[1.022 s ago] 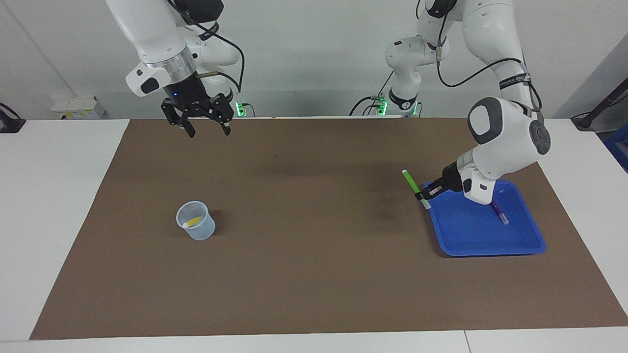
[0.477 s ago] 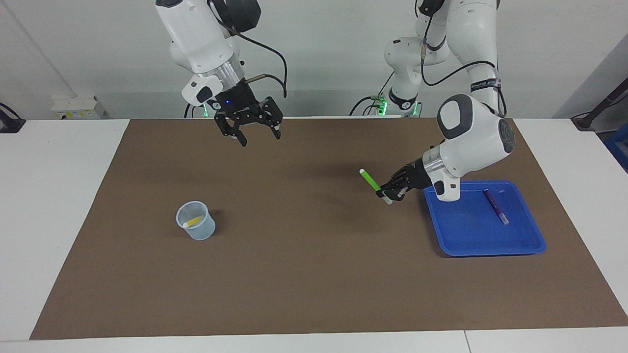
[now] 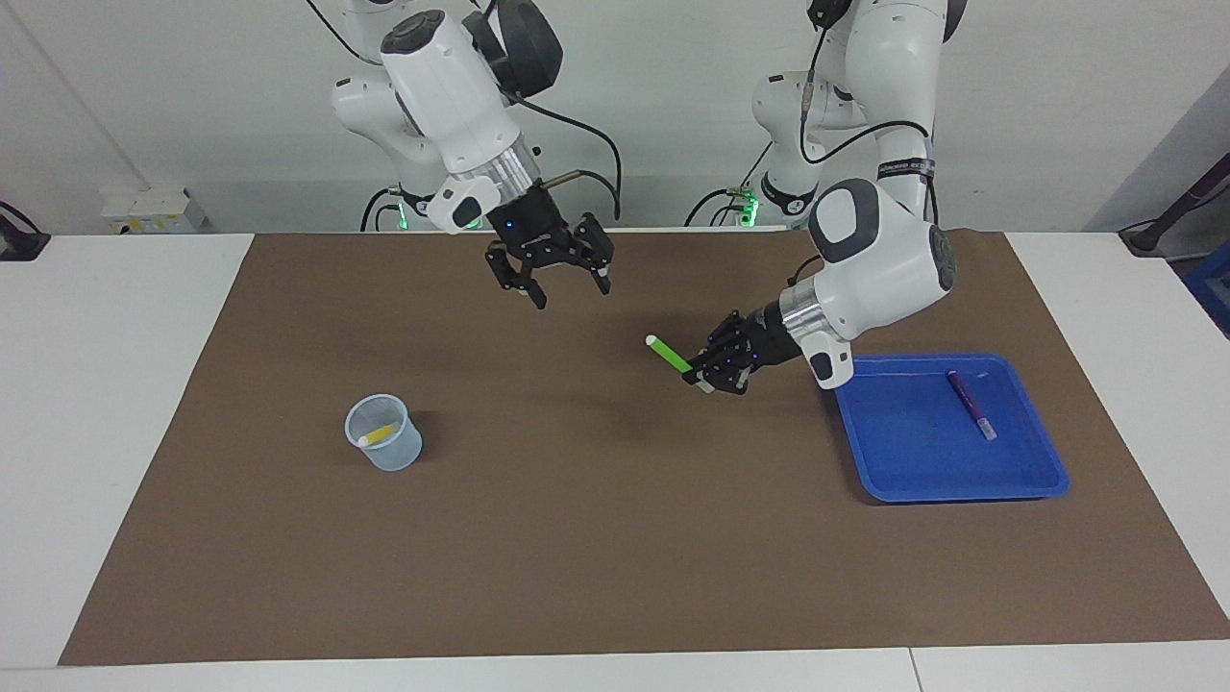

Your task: Transfer and insert pens with both arms

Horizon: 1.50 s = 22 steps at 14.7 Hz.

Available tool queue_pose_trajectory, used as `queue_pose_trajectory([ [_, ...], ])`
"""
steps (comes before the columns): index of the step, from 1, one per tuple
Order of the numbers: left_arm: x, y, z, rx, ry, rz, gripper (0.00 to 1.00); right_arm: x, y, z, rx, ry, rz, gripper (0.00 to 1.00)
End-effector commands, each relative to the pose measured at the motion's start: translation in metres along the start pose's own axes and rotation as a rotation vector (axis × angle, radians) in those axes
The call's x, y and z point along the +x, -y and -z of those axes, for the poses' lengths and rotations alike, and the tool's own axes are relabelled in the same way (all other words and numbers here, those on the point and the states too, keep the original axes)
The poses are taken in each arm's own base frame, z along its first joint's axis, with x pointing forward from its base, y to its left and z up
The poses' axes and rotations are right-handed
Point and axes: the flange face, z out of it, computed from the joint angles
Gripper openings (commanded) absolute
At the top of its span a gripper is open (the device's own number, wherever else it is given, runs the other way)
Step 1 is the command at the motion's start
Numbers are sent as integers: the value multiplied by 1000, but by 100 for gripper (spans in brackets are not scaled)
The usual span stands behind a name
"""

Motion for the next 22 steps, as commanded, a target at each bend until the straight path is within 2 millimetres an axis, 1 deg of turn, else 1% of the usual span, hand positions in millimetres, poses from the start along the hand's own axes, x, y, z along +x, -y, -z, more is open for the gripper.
queue_pose_trajectory([
  [1,-8,4,-8,-33,52,85,0,2,3,-18,37,-20,-17,95],
  [2,-10,4,-10,-42,79,108,0,3,5,-22,46,-33,-17,92],
  [3,-20,6,-17,-41,81,99,0,4,5,-24,47,-36,-13,90],
  [4,-34,9,-31,-41,76,81,0,4,4,-26,45,-34,-15,89],
  [5,-41,9,-37,-55,71,80,0,5,4,-26,45,-36,-12,88],
  [6,-42,9,-39,-58,71,89,0,5,5,-29,48,-40,-12,84],
  [8,-39,8,-37,-56,75,98,0,7,8,-38,64,-66,-1,80],
  [9,-41,8,-37,-59,91,108,0,8,8,-39,67,-73,8,78],
  [12,-42,6,-33,-77,130,137,0,7,7,-41,61,-71,70,78],
  [14,-41,6,-32,-76,131,137,0,7,6,-41,59,-68,74,75],
  [15,-40,6,-32,-77,130,140,0,7,6,-42,59,-67,73,69],
  [17,-45,6,-35,-78,130,133,0,7,6,-42,59,-67,75,50],
  [20,-45,6,-35,-77,130,135,0,7,6,-42,59,-67,75,33],
  [22,-44,5,-33,-80,132,141,0,7,6,-41,60,-69,73,15],
])
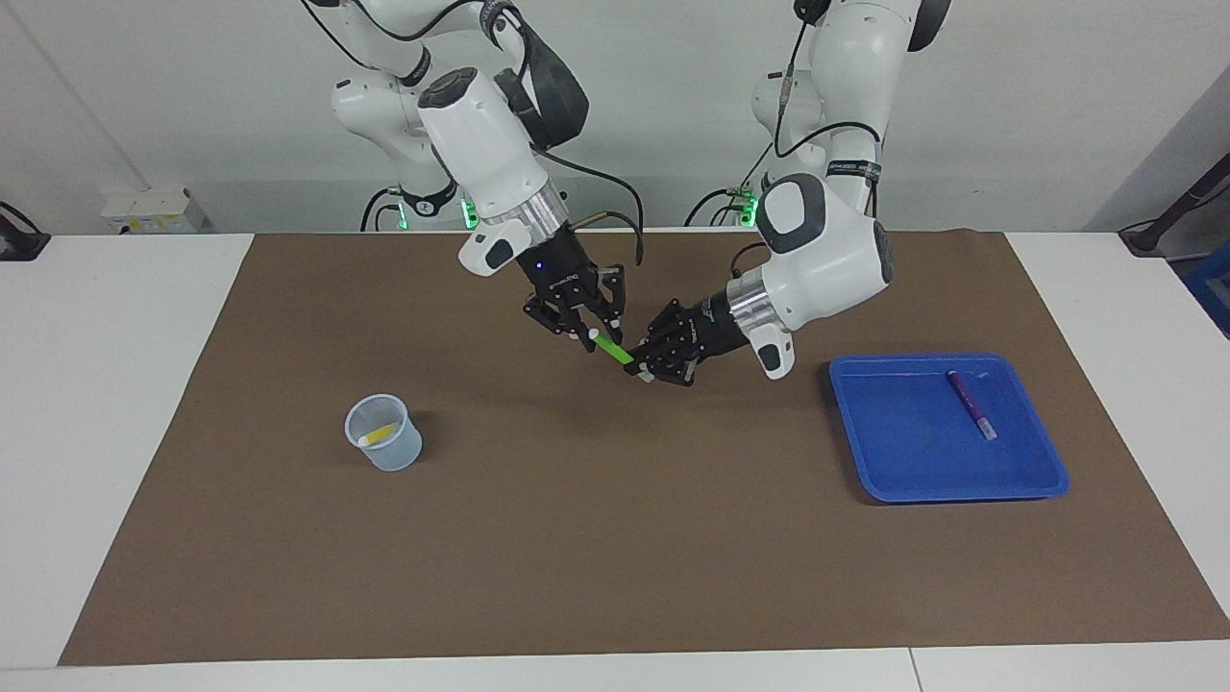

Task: Transfer and insert pens with both arms
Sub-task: 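Take the green pen with the right gripper and open the left gripper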

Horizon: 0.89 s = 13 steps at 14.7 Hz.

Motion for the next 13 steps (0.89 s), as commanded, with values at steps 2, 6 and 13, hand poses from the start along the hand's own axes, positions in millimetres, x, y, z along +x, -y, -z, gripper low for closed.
queue_pose_trajectory([
  [2,-3,2,2,-14,10,23,0,-4,4,0,22,-2,14,0],
  [6,-3,2,2,-16,7,21,28,-4,4,0,19,4,11,0],
  [13,-9,9,19,-28,-31,-20,100,-3,2,2,-4,1,33,0],
])
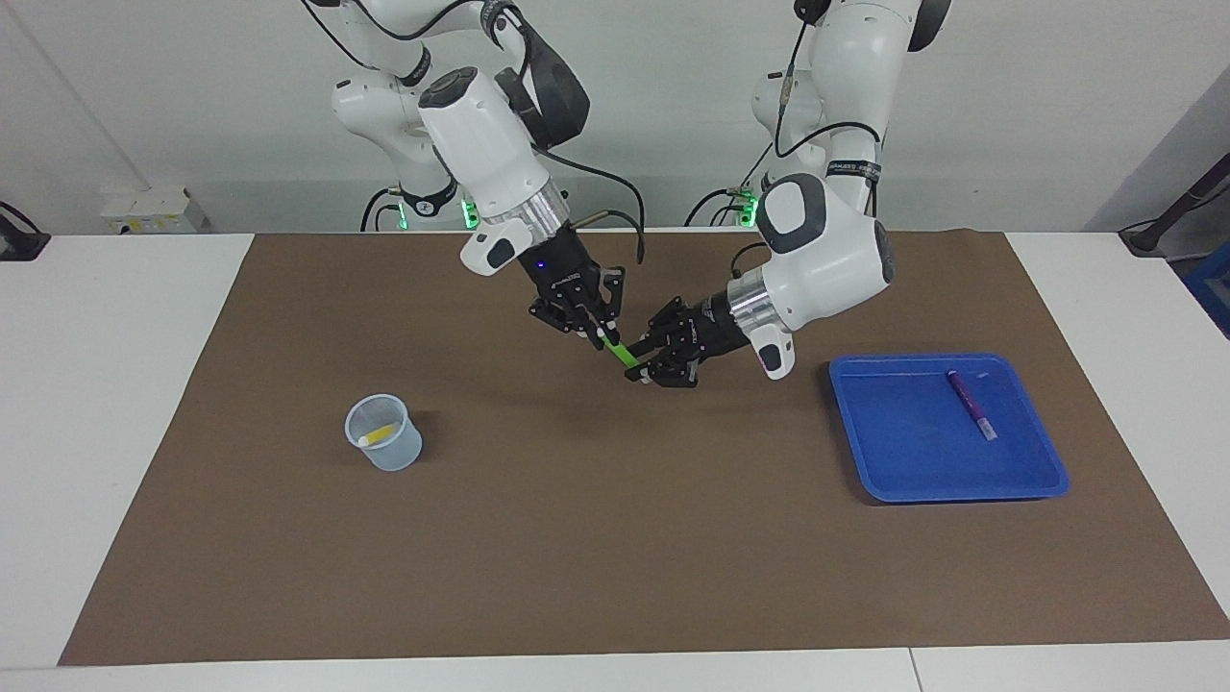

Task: Transfer and insert pens with both arms
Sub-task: 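Take the green pen with the right gripper and open the left gripper, then insert the green pen into the cup with the right gripper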

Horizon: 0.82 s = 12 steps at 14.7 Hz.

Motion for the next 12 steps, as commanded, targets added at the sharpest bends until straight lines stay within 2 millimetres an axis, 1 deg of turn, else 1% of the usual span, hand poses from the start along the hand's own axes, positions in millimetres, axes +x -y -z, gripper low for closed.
queue_pose_trajectory([
  [1,1,14,13,-3,-51,-15,100,-1,-2,2,-29,-7,52,0],
  [2,6,19,11,10,-79,-24,100,0,-3,3,-48,-15,74,0],
  [4,9,29,6,40,-137,-75,100,-1,-7,3,-99,-5,118,0],
  [5,10,31,5,46,-155,-89,100,0,-10,6,-123,-1,170,0],
  [6,12,31,7,54,-174,-104,100,7,-19,10,-149,-1,251,0],
  [7,18,33,7,81,-199,-137,100,17,-34,17,-167,12,319,0],
  [8,22,35,9,97,-223,-191,100,22,-42,22,-179,31,373,0],
  [9,26,37,8,114,-238,-236,100,27,-51,34,-189,37,403,0],
  [10,28,39,12,120,-247,-275,100,33,-64,44,-201,45,430,0],
  [12,45,38,20,165,-322,-371,100,41,-86,61,-221,73,498,0],
])
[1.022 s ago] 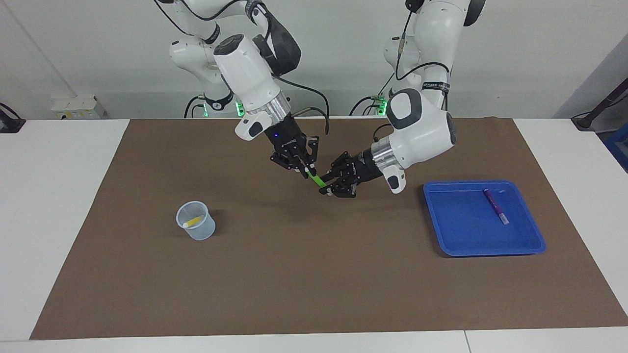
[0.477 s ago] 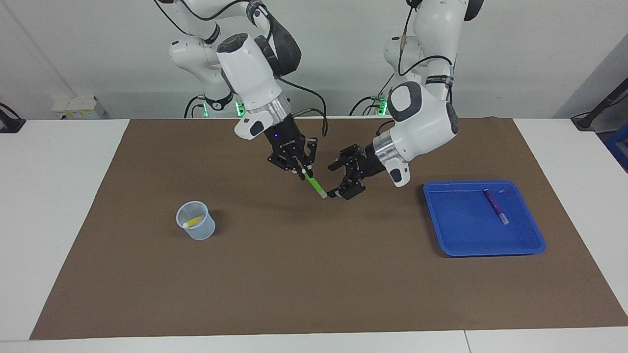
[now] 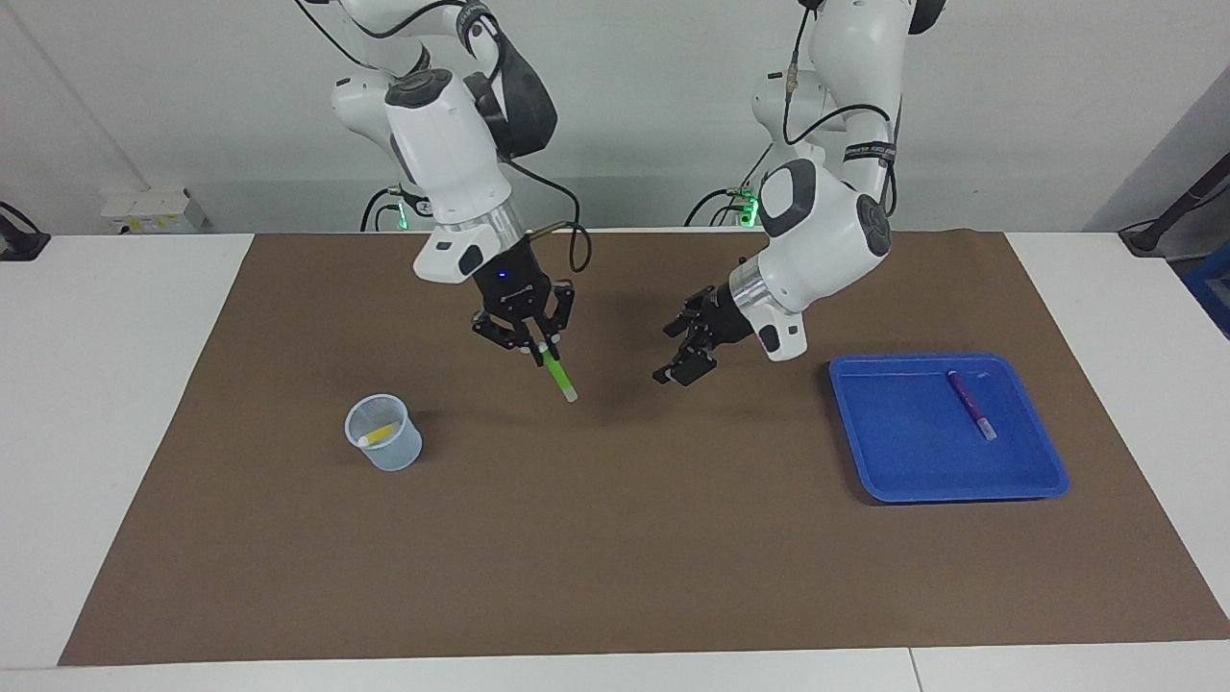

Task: Transfer and insert pens with both arms
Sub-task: 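Insert the green pen into the cup with the right gripper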

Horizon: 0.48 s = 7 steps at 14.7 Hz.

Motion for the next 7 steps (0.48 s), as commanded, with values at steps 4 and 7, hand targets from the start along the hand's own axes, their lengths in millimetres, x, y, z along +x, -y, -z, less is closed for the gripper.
queue_pose_trajectory([
  [4,51,27,30,196,-220,-385,100,-17,-76,60,-62,55,67,0],
  [7,100,42,57,217,-211,-492,100,-26,-135,74,-88,65,128,0],
])
